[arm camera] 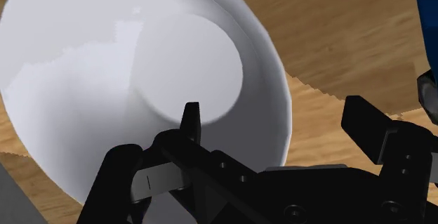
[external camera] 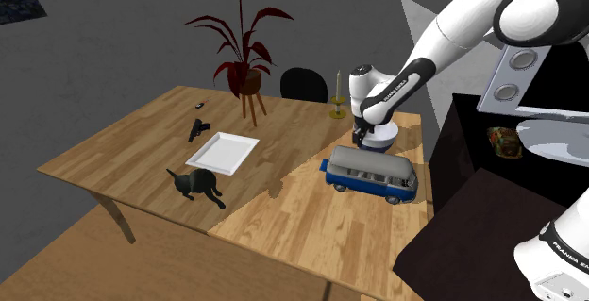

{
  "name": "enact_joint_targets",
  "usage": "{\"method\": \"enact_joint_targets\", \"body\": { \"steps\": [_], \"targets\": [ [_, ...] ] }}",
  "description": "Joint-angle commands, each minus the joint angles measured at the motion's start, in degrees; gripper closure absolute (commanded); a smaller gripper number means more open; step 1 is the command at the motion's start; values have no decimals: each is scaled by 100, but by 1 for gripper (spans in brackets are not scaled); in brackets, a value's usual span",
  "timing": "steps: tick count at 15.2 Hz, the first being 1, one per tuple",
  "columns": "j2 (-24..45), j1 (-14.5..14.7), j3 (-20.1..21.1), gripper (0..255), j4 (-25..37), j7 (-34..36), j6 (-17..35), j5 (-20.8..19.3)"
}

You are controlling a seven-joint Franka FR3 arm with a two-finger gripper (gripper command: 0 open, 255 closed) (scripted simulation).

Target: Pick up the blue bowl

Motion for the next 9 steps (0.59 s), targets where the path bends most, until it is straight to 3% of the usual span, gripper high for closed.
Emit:
{"method": "enact_joint_targets", "body": {
  "steps": [1,3,4,9],
  "targets": [
    [119,13,-22,0,22,42,98,-31],
    [157,17,-29,0,31,54,125,-39],
    [167,13,-28,255,50,46,118,-35],
    [168,14,-28,255,49,47,120,-36]
  ]
}}
